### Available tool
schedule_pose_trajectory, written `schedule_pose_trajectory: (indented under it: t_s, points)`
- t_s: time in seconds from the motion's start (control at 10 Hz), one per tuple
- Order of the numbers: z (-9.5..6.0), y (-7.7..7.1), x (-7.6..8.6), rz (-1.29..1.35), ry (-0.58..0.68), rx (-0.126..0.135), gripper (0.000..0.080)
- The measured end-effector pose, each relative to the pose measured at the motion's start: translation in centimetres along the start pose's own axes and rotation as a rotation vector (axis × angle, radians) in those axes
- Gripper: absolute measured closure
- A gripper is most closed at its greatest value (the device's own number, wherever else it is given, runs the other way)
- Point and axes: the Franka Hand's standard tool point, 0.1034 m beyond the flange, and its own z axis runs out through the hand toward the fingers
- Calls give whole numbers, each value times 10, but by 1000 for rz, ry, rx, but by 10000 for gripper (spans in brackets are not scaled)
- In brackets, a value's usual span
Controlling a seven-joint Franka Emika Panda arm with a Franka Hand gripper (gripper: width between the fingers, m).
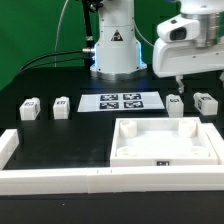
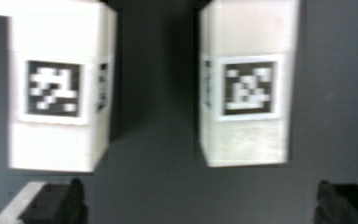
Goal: Assemble one leg
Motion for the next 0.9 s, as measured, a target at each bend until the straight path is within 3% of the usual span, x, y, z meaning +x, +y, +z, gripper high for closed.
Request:
schedule_pose_trajectory:
  t_s: [0.3, 0.9]
  points:
    - [1, 1, -5, -20, -65, -14, 151]
    - [2, 3, -12, -20, -616, -60, 151]
